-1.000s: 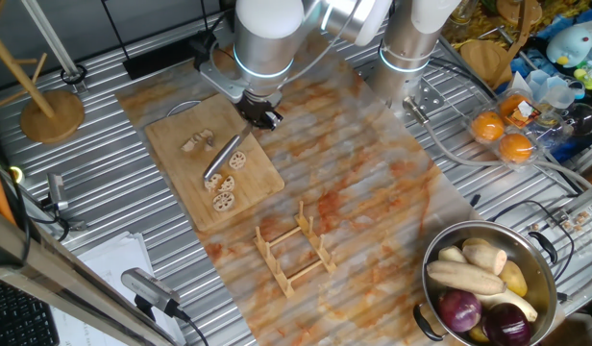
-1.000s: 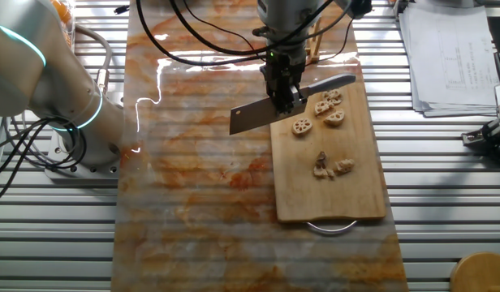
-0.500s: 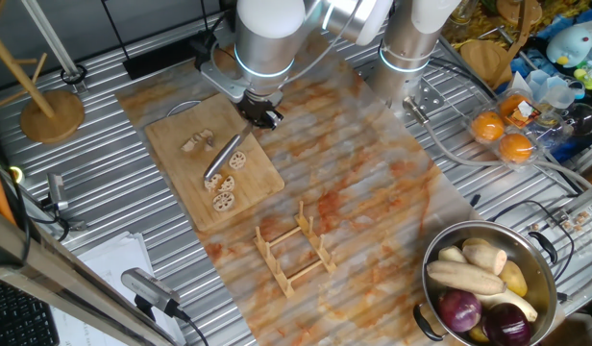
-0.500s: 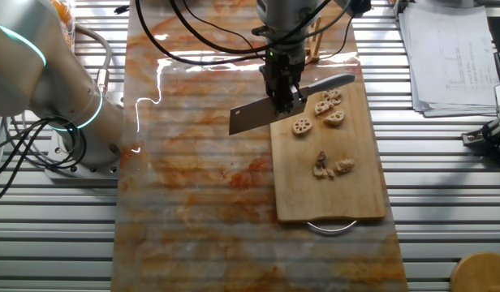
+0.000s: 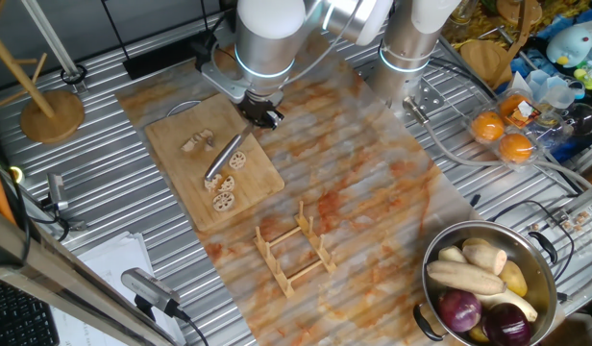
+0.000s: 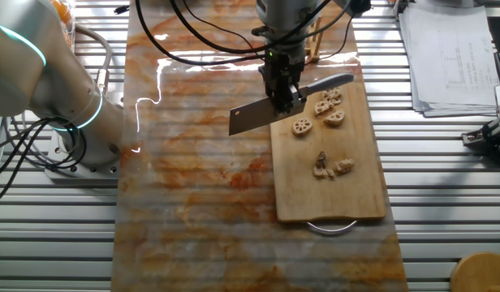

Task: Slice the lotus root

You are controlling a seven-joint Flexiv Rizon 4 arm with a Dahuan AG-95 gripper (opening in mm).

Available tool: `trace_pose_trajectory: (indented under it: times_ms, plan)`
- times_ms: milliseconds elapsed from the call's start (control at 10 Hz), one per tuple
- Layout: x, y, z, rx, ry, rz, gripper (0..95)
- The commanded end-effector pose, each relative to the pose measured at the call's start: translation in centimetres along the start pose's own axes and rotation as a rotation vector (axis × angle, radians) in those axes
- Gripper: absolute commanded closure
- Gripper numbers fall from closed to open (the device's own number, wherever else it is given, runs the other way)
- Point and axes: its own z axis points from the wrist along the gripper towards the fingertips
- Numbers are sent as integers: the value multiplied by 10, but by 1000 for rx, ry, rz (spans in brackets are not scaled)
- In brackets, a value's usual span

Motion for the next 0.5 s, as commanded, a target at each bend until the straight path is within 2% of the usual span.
trace_pose_trajectory:
  times_ms: [100, 500]
  plan:
    - [1, 1, 1, 2, 2, -3, 950]
    - [5, 4, 4, 12, 6, -5, 950]
